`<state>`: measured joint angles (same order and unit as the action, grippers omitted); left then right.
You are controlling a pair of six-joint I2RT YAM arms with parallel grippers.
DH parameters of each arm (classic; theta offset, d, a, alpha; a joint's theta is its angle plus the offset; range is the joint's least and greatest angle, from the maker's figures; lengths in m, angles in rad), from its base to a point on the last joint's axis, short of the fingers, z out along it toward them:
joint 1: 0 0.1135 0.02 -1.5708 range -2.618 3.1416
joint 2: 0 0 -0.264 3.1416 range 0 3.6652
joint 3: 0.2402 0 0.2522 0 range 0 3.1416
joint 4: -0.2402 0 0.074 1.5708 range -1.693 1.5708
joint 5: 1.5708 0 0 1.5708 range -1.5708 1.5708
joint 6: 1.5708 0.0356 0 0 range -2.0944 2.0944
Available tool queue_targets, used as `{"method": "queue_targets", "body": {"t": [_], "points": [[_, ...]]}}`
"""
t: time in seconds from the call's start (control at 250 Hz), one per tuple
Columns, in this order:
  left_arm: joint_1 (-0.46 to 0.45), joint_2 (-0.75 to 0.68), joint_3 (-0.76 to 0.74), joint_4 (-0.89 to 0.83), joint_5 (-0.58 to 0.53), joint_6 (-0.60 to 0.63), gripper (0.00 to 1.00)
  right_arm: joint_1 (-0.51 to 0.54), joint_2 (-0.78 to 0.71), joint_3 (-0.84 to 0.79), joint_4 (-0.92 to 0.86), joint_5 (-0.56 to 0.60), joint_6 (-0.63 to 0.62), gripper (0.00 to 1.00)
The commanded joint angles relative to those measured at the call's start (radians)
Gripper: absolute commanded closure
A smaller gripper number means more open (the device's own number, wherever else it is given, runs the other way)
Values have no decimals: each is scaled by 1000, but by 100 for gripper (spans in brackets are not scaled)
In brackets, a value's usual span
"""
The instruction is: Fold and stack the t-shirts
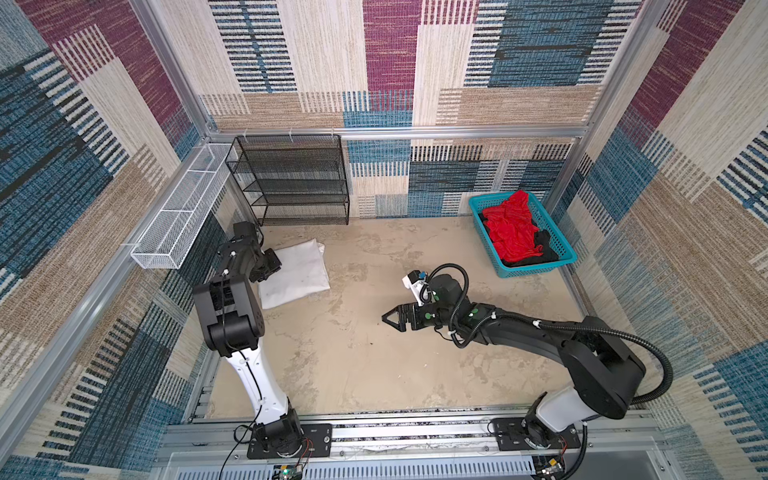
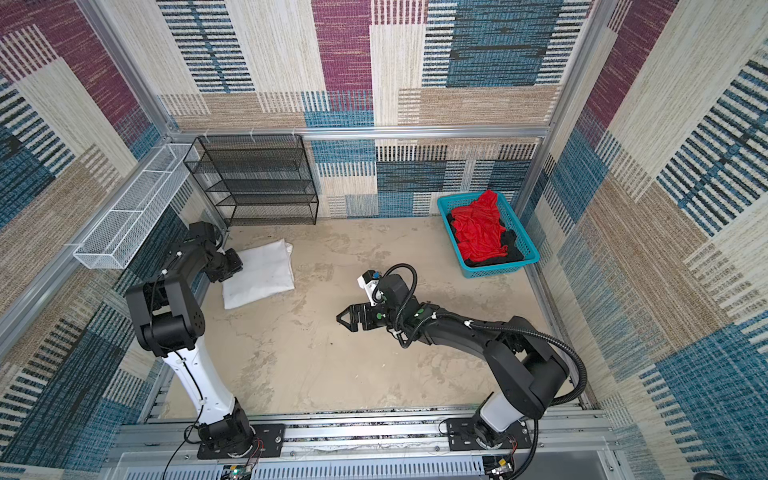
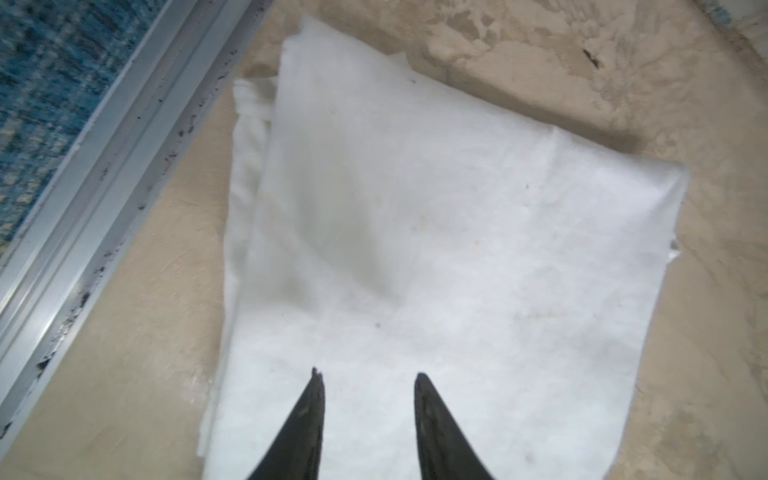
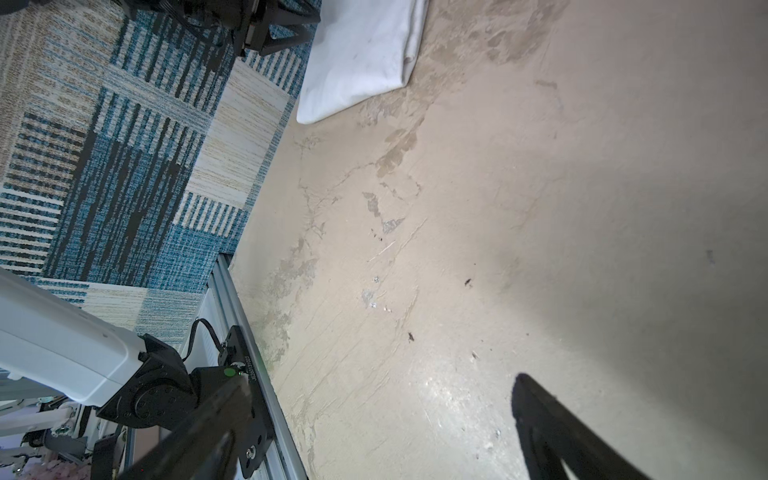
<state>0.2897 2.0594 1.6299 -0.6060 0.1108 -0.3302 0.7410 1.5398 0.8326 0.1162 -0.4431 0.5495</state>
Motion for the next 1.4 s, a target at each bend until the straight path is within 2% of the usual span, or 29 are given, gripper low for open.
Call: {"method": "queue_targets", "body": {"t": [0.0, 0.172, 0.376, 0.472, 0.688, 0.756, 0.796, 0.816, 0.956, 1.056, 1.172, 1.232, 1.3, 1.395], "points": [[-29, -28, -23, 23, 47, -13, 61, 1, -14, -9, 23, 10, 3, 1], [-140, -105, -66, 24, 52, 6, 58, 1, -28, -23, 43, 4, 17, 1], [-278, -268, -253, 120, 87, -15, 49, 1, -61, -48, 40, 18, 18, 1], [-353, -364, -369, 184, 105, -43, 37, 1, -67, -56, 25, 31, 11, 1], [-489, -595, -604, 301, 111, -115, 22, -8, -110, -77, -17, 102, -7, 1], [-514, -658, -669, 332, 136, -125, 13, -25, -137, -85, -41, 140, -21, 1], [-529, -694, -697, 334, 144, -119, 1, -41, -156, -90, -64, 177, -33, 1], [-535, -714, -713, 327, 136, -112, 0, -52, -168, -94, -74, 197, -40, 1], [-558, -887, -820, 253, -15, -54, 0, -183, -284, -162, -110, 336, -86, 1], [-560, -1024, -875, 185, -209, -44, 0, -294, -409, -230, -87, 425, -123, 1], [-560, -1164, -935, 103, -497, -83, 0, -331, -566, -306, -43, 649, -198, 1], [-559, -1222, -974, 91, -612, -98, 0, -336, -648, -355, -2, 755, -248, 1], [-558, -1271, -1028, 116, -695, -87, 0, -346, -727, -406, 23, 864, -276, 1], [-560, -1305, -1108, 205, -742, -23, 0, -360, -803, -475, 66, 954, -343, 1]]}}
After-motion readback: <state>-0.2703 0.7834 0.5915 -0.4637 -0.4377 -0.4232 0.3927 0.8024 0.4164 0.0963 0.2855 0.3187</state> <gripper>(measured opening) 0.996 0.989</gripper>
